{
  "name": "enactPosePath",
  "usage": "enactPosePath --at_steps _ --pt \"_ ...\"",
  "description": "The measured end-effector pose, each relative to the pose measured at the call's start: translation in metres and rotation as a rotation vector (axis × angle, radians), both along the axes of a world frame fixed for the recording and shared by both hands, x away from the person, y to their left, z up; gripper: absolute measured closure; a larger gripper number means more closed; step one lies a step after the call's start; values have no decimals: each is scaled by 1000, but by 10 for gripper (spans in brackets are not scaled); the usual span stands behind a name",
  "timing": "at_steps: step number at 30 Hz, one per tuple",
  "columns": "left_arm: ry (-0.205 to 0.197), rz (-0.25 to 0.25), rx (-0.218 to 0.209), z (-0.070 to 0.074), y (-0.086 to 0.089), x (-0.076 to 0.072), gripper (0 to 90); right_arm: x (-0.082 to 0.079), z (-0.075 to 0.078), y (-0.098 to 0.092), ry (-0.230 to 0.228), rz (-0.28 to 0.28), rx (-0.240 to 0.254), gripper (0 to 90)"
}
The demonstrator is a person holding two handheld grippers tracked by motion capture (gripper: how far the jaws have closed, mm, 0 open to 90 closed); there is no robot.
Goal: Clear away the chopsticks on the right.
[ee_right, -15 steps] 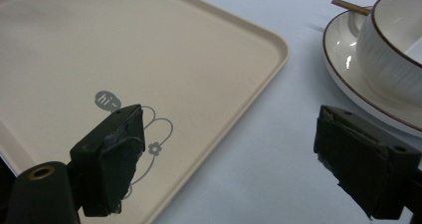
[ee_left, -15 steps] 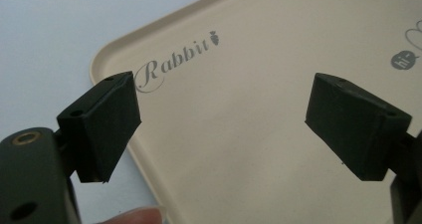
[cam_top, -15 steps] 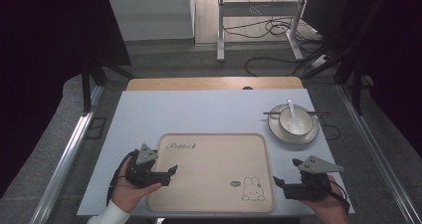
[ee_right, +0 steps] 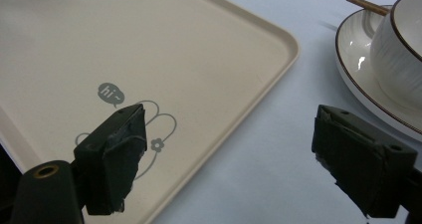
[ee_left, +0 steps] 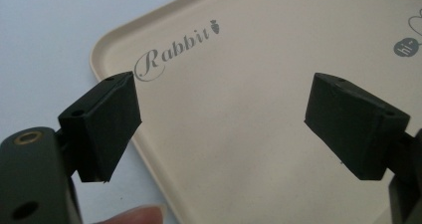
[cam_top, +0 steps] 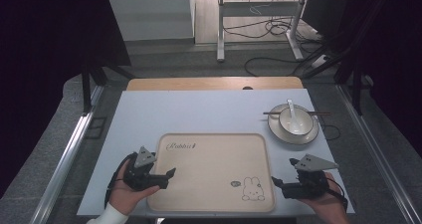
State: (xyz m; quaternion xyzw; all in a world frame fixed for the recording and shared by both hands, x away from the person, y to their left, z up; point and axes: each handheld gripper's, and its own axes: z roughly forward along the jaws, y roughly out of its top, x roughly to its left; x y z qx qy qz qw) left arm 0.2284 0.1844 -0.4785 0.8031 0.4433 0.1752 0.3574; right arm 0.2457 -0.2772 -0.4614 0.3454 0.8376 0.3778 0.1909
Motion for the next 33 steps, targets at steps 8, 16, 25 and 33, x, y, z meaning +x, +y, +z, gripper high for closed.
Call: enactPosePath --at_steps 8,16,25,33 --pt "-2 -6 6 0 1 5 148 1 3 -1 18 -5 -14 195" --pt "24 -41 27 -4 -5 12 149 12 20 -11 35 -24 -5 266" --pt "40 -44 26 -2 -8 14 156 51 69 -38 5 -71 23 352" --pt "48 -8 16 -3 -5 16 158 92 83 -56 -4 -160 -1 379"
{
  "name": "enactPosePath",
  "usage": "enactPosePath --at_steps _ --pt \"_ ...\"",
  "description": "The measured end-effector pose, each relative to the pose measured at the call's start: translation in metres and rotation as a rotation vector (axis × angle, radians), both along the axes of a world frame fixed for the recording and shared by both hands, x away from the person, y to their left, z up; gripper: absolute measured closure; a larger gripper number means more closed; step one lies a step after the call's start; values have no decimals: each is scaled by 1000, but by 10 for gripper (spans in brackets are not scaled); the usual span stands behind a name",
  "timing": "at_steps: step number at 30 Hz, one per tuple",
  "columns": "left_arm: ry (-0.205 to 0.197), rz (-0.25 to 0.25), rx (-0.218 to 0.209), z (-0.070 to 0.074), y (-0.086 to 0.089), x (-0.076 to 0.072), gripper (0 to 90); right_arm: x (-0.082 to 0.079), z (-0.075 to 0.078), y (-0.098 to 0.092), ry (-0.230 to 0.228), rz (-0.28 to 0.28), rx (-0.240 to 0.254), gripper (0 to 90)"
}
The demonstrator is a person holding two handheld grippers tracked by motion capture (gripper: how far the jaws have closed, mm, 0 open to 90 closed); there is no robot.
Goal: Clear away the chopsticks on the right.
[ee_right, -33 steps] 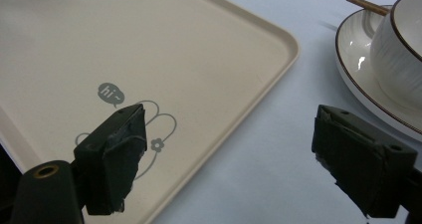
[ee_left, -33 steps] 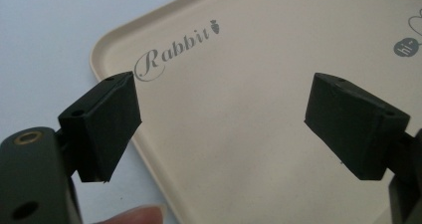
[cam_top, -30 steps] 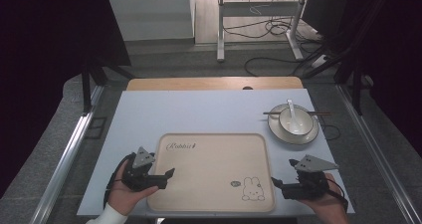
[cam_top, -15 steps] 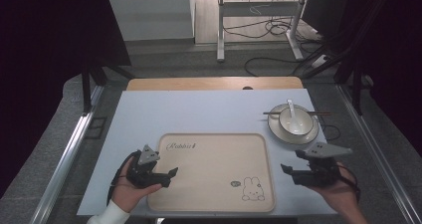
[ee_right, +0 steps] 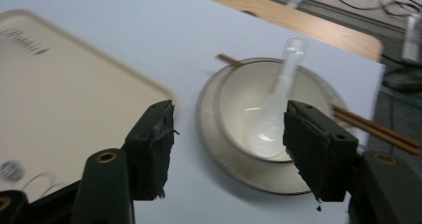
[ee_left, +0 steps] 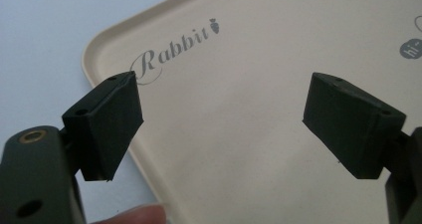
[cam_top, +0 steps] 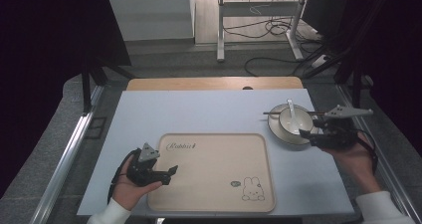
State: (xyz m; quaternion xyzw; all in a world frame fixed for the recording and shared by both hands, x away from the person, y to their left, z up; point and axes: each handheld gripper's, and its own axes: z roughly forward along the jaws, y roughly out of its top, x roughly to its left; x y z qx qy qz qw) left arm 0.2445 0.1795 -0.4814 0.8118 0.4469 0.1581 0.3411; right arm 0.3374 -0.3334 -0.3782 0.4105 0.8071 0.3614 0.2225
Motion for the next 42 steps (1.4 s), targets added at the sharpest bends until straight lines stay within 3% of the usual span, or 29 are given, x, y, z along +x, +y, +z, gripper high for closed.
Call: enactPosePath --at_steps 1,3,5,6,10,11,13,14,16,21,25,28,32,37,42 --pt "0 0 0 0 0 0 157 0 0 0 0 0 0 379" --pt "11 -4 3 -1 0 3 157 19 3 -11 4 -52 -14 405" --pt "11 -6 1 -1 0 4 157 26 3 -15 11 -69 -21 414" --pt "11 -8 2 -2 0 4 157 39 3 -22 38 -96 -26 431" --pt "11 -15 -2 -2 0 4 154 66 -1 -35 91 -138 -53 468" --pt "11 -15 -2 -2 0 4 154 66 -1 -35 91 -138 -53 468" --pt "13 -18 -5 -1 2 5 154 84 -5 -40 137 -161 -61 503" --pt "13 -18 -5 -1 2 5 154 84 -5 -40 137 -161 -61 503" --pt "16 -19 -9 -1 3 6 155 102 -9 -44 154 -205 -99 549" --pt "15 -24 -10 -1 3 6 154 127 -20 -59 199 -272 -83 642" --pt "16 -19 -15 -1 4 6 153 139 -26 -61 227 -269 -102 693" --pt "18 -17 -13 -1 5 6 154 154 -32 -60 249 -256 -151 782" --pt "15 -5 -14 -1 8 4 154 167 -40 -57 282 -234 -181 880" --pt "11 16 -15 -1 12 1 154 183 -51 -57 301 -237 -228 895" --pt "11 37 -12 -1 15 -2 154 194 -65 -62 306 -261 -213 895"
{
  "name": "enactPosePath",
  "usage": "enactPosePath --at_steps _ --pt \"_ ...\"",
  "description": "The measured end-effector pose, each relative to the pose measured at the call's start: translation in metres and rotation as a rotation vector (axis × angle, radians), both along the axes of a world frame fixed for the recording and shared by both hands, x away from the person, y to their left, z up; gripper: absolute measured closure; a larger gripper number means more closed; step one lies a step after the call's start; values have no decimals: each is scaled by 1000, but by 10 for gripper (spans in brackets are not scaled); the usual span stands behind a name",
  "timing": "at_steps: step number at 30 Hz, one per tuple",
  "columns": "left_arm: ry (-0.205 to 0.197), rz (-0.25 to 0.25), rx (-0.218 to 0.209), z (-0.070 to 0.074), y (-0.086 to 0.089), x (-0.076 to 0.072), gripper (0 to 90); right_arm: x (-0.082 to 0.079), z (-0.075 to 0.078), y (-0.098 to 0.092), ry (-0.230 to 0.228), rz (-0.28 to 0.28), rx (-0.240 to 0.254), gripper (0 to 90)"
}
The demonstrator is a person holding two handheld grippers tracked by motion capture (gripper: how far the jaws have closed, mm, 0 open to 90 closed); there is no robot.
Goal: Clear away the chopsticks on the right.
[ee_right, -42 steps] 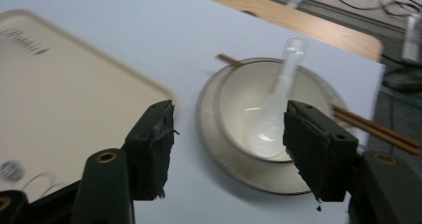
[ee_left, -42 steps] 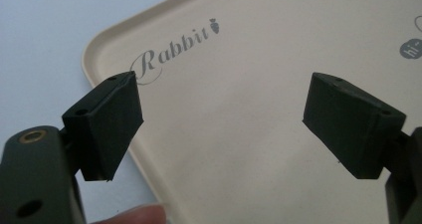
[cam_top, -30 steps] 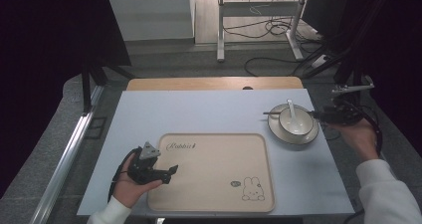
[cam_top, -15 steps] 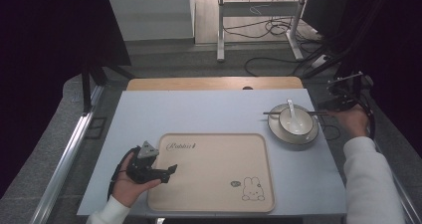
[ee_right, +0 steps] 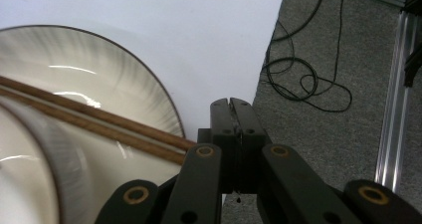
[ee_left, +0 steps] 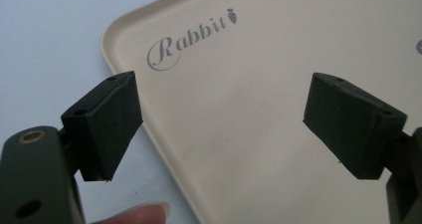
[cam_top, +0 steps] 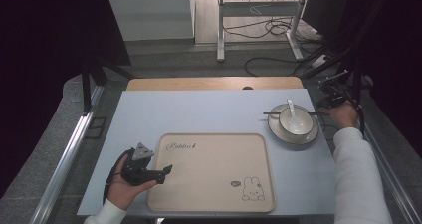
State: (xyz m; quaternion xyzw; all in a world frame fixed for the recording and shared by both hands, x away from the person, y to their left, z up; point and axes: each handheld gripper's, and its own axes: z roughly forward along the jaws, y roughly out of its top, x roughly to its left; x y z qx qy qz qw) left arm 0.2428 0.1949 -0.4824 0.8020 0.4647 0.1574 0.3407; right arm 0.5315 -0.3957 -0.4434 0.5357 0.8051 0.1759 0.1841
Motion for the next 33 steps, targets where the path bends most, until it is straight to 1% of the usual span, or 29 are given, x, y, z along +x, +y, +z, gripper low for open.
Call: enactPosePath --at_steps 1,2,3,4,5,6,7,9,11,12,13,15,19,20,26,28,33 --pt "0 0 0 0 0 0 154 0 0 0 0 0 0 895" --pt "3 5 3 0 1 -1 154 3 -5 0 0 -3 -7 895" --pt "3 5 3 0 1 -1 154 3 -5 0 0 -3 -7 895" --pt "4 10 5 -1 2 -1 154 5 -10 -1 -4 -5 1 895" --pt "4 10 5 -1 2 -1 154 5 -10 -1 -4 -5 1 895" --pt "6 14 5 -1 3 -2 154 7 -13 -1 -1 -1 -5 895" --pt "6 14 5 -1 3 -2 154 7 -15 0 3 -4 0 895" --pt "6 13 7 -1 3 -2 154 8 -18 0 12 -2 -5 895" --pt "6 13 8 -2 3 -2 154 8 -19 1 16 -4 -6 896" --pt "8 9 9 -2 3 -2 154 8 -20 1 29 -1 -19 896" --pt "8 9 9 -2 3 -2 154 8 -20 1 29 -1 -19 896" --pt "10 6 6 -2 3 -2 154 4 -20 0 39 -5 -26 896" --pt "7 2 4 -1 3 -1 154 0 -19 -5 49 -8 -26 897" --pt "4 -2 2 -1 2 -1 154 -4 -20 -8 62 -10 -26 897" --pt "0 -12 2 0 1 0 154 -14 -22 -15 74 -19 -23 897" --pt "1 -14 2 0 1 1 154 -15 -22 -16 71 -17 -25 897" --pt "1 -18 4 0 1 2 154 -21 -24 -16 86 -5 -20 897"
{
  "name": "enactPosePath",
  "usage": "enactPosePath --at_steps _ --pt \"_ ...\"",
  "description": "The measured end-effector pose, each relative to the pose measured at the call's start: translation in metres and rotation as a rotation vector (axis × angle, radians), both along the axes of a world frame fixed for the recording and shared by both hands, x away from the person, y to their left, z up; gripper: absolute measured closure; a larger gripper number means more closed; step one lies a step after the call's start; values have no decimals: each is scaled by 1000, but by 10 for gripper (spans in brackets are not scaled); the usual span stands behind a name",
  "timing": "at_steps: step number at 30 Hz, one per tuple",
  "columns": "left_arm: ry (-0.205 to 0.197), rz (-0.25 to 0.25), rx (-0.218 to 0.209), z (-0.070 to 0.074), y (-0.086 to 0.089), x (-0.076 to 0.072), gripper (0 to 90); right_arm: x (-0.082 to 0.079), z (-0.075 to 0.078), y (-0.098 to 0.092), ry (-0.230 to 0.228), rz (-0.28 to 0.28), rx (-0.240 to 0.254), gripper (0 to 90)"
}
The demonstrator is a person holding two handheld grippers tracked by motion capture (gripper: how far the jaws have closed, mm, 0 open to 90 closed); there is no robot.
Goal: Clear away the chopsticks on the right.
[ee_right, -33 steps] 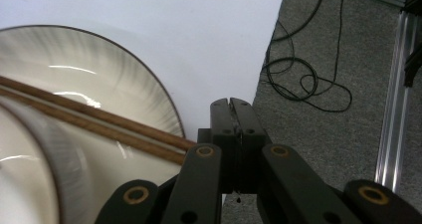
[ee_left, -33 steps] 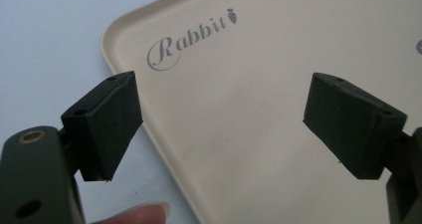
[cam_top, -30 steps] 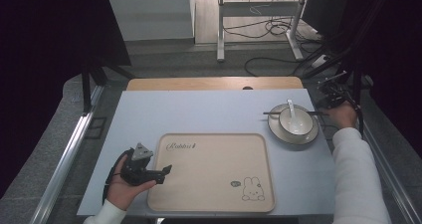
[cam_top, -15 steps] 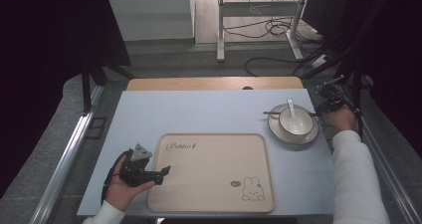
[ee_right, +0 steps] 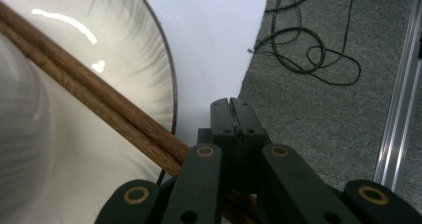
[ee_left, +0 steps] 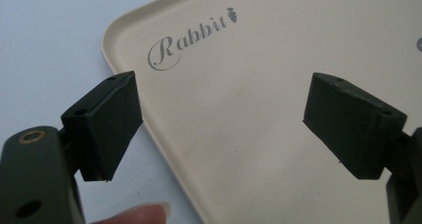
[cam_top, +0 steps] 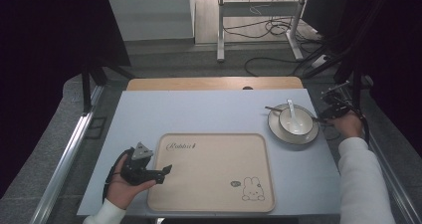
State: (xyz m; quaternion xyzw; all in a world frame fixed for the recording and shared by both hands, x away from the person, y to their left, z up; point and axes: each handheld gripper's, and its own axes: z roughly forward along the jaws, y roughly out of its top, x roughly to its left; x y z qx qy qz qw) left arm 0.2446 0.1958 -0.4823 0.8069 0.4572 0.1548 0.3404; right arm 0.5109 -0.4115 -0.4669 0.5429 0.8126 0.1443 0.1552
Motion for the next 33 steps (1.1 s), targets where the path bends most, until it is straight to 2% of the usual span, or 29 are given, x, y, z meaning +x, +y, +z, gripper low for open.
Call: enactPosePath --at_steps 14,18,22,25,26,28,33 --pt "5 -3 -3 0 1 -1 155 -11 -2 6 8 22 8 897" --pt "5 -5 -3 0 0 0 155 -12 1 3 -13 20 6 897" --pt "4 -6 -3 0 0 0 155 -15 12 -2 -36 15 20 897" --pt "7 -5 -5 0 0 0 155 -19 20 -2 -51 34 28 897" --pt "6 -5 -5 0 0 0 155 -22 23 0 -54 62 35 897" --pt "5 -6 -4 0 0 0 155 -25 24 3 -52 87 34 897" --pt "3 -11 -1 0 -1 0 155 -29 22 6 -39 110 38 896"
